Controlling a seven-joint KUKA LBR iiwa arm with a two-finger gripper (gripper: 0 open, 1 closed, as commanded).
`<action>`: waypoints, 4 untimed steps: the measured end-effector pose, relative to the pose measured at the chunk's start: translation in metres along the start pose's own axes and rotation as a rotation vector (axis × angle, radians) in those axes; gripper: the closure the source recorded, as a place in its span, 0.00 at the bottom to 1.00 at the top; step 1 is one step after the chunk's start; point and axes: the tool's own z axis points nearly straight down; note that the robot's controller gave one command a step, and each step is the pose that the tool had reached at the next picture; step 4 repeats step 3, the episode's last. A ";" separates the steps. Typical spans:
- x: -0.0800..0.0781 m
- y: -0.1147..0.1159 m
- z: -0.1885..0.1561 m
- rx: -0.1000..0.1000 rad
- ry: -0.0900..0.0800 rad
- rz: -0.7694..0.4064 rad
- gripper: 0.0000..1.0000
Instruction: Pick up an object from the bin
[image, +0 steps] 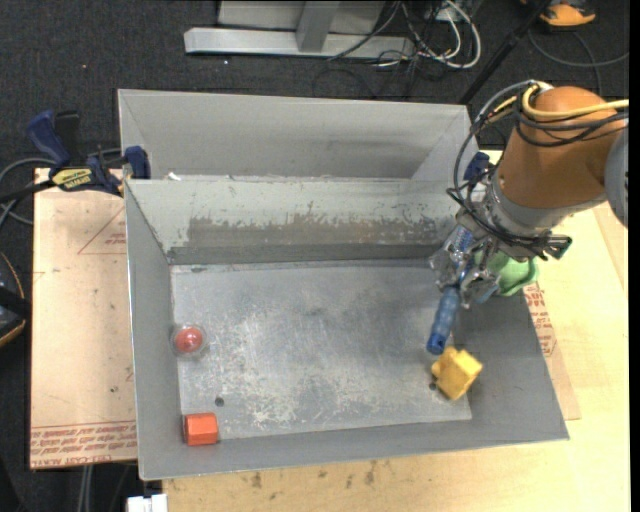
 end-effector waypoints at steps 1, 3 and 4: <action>-0.002 0.001 0.000 -0.007 0.003 0.003 1.00; -0.005 0.002 -0.037 -0.005 0.003 0.009 1.00; -0.005 0.002 -0.037 -0.005 0.003 0.009 1.00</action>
Offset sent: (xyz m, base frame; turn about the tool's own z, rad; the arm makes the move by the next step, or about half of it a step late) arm 0.0000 0.0002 0.0009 0.0000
